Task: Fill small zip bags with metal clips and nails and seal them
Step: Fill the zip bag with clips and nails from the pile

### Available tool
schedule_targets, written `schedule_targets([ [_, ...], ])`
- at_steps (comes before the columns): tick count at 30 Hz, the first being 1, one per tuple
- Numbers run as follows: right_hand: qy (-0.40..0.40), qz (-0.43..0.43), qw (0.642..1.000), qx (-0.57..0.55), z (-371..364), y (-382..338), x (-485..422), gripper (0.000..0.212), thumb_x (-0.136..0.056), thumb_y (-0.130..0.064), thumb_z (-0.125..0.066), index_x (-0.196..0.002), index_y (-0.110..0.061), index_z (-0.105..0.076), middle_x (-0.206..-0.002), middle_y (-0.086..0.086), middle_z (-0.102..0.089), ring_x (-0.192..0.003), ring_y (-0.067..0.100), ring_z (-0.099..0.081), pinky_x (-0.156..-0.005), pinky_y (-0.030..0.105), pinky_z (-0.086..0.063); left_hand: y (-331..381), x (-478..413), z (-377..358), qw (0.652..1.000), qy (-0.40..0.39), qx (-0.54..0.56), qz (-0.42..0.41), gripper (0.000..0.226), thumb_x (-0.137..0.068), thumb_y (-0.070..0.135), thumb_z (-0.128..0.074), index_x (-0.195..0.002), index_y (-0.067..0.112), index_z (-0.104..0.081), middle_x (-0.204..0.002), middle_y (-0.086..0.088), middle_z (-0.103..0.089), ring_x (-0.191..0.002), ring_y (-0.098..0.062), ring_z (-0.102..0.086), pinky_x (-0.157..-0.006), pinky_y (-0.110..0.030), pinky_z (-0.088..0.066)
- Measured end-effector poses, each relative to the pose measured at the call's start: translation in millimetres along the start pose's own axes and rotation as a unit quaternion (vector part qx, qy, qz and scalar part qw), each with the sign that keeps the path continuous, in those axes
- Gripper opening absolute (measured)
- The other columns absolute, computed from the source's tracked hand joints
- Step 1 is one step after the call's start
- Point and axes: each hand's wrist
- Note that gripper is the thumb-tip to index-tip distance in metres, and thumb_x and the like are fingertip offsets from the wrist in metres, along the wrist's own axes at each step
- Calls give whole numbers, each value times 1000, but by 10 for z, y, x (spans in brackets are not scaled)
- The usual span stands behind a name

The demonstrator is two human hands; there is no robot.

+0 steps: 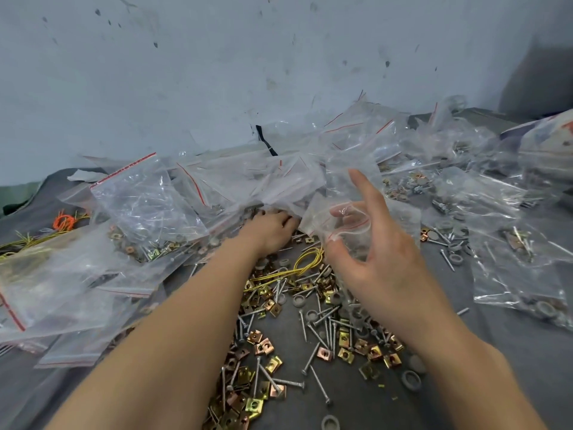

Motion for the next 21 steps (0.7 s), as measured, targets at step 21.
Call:
schedule_targets([
  [21, 17, -12, 1000, 8, 142, 66, 71, 78, -88, -47, -56, -149, -56, -8, -119, -26, -57, -102, -1, -58, -84, 18, -43, 95, 1123, 163, 979, -40, 72, -187, 22, -96, 28, -60, -116, 22, -64, -113, 9, -62, -103, -5, -56, -95, -26, -44],
])
Point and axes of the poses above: each hand's wrist, its own x-axis away from the middle knuckle, its own z-axis out of the back of the hand, y = z × x
